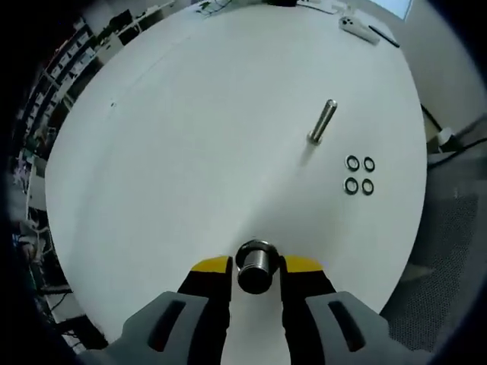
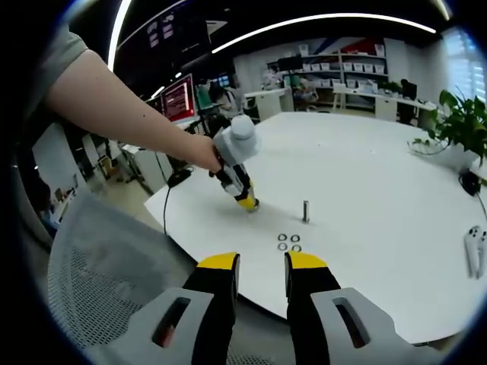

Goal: Place the washer onto the threaded stud by aligning its center hole with the stud, sliding it down to the base, and recovering from edge contact or off-axis alignment until the washer reaches the visible bottom stop.

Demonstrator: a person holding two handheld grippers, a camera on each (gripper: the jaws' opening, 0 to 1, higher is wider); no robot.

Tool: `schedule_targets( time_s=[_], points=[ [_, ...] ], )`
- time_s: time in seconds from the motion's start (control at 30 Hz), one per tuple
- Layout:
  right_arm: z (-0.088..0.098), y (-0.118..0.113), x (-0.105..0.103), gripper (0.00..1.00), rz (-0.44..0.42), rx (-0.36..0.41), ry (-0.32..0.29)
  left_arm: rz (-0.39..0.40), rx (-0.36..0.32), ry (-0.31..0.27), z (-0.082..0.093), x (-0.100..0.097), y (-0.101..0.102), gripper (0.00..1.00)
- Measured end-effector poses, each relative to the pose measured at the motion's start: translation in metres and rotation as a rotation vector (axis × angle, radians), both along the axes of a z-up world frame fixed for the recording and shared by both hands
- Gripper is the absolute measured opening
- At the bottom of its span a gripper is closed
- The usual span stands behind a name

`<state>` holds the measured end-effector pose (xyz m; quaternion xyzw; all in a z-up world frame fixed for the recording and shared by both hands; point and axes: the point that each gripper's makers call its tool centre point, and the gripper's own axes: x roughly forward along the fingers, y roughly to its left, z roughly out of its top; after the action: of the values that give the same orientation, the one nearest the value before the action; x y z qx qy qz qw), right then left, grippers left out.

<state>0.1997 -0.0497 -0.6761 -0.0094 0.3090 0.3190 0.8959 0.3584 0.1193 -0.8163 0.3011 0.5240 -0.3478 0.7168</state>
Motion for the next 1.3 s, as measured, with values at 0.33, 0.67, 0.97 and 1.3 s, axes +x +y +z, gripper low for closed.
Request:
schedule_targets(
  time_s=[0.33,0.67,0.97,1.3],
  points=[
    [0.001,0.006,-0.004,0.26,0.037,0.007,-0.003,0.133,-0.102,-0.1,0.027,-0.008,0.012,0.31],
    [0.005,0.009,-0.004,0.26,0.048,0.03,-0.011,0.245,-0.22,-0.191,0.061,-0.043,0.029,0.32],
    [0.004,0.003,-0.001,0.26,0.01,0.029,-0.012,0.353,-0.398,-0.308,0.105,-0.074,0.032,0.33],
    [-0.001,-0.001,0.0,0.27,-0.001,0.002,0.008,0.445,-0.571,-0.354,0.139,-0.116,0.045,0.35]
  ],
)
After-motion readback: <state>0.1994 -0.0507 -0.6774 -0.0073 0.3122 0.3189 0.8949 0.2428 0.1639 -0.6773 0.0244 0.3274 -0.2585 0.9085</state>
